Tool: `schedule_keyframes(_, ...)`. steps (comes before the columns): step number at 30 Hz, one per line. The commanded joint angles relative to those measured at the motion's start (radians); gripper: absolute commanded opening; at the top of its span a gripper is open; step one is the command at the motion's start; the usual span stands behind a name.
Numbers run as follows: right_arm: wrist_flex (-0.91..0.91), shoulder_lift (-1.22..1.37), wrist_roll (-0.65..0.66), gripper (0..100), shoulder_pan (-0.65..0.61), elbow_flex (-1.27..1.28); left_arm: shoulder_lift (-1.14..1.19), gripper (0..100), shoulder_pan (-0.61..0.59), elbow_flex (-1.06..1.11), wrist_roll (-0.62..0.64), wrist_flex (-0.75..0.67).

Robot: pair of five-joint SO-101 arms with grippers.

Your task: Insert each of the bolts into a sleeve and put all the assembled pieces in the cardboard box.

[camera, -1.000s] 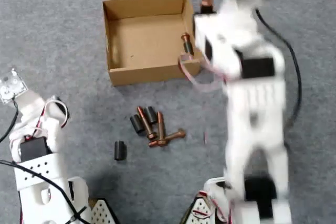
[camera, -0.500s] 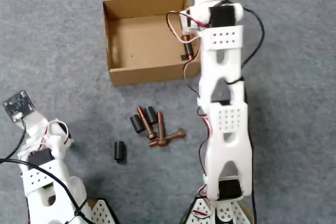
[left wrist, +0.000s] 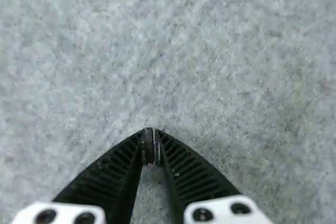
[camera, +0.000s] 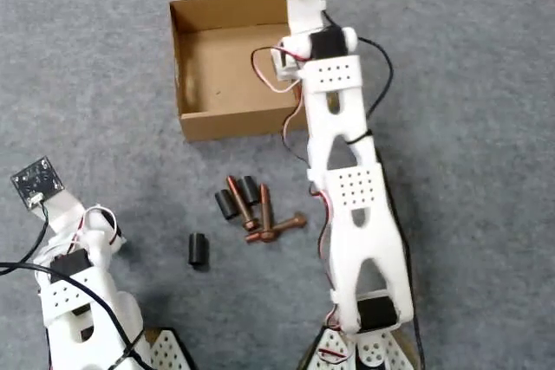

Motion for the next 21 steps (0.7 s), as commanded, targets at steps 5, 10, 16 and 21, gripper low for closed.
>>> schedule_keyframes(5, -0.091, 0.077, 0.029, 2.5, -0.012, -0.059, -0.012, 2, -0.005, -0.005, -0.003, -0.017)
schedule_keyframes(10, -0.066, 0.088, 0.029, 15.4, -0.012, -0.067, -0.012, 2, -0.005, -0.005, -0.003, -0.017)
schedule_keyframes(16, 0.021, 0.008, 0.023, 17.3, -0.018, -0.116, -0.012, 2, -0.005, -0.005, -0.003, -0.017)
schedule_keyframes(21, 0.19, -0.179, 0.023, 17.3, -0.031, -0.114, -0.012, 2, -0.005, -0.005, -0.003, -0.017)
